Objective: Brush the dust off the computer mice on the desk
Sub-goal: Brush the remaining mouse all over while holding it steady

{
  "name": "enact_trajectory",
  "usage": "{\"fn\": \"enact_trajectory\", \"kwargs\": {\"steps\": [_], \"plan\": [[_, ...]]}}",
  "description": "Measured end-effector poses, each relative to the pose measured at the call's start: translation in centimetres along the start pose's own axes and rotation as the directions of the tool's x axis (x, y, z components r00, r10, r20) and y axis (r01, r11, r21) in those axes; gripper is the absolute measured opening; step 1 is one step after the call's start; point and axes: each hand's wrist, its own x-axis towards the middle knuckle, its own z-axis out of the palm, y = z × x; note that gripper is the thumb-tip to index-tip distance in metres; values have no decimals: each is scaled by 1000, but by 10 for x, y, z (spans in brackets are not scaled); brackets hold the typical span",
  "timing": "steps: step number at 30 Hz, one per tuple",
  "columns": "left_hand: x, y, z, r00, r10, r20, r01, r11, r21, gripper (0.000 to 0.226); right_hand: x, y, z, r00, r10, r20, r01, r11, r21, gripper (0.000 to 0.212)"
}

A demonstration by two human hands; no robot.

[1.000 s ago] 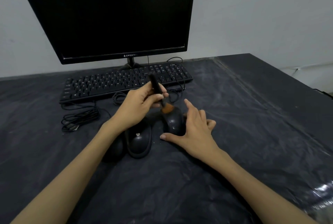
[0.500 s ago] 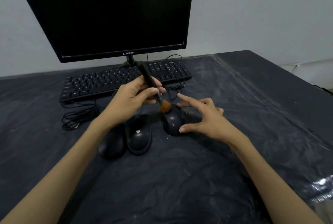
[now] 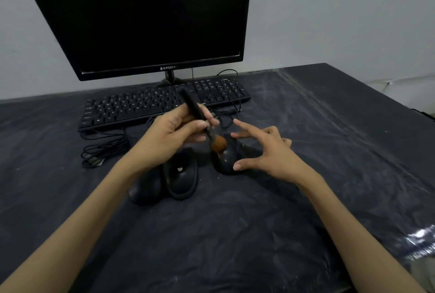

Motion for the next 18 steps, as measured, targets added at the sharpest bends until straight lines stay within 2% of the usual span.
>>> {"fn": "enact_trajectory", "kwargs": {"steps": [2,4,8,13,14,17,18], "plan": [[-2,-2,5,998,61,-25,-58,994,92,20,0,0,0,1000,-1,-11,1,1000,8,94],[-6,-3,8,998,56,36,-61,987,150,19,0,1,2,1000,-3,-19,3,1000,13,93],[-10,5,3,990,-34,136,21,996,92,16,1,0,5,999,-9,-32,9,1000,9,92],[-13,3,4,992,123,-21,-116,974,196,20,2,0,6,999,-5,-34,6,1000,8,92],[-14,1,5,994,107,8,-106,972,211,19,2,1,6,999,-6,-35,6,1000,11,92],[-18,-4,6,967,-85,240,33,977,211,16,2,1,6,999,-6,-42,7,1000,14,91],[-18,-4,5,961,-98,260,49,981,187,16,2,1,6,999,-6,-43,7,1000,11,91]]}}
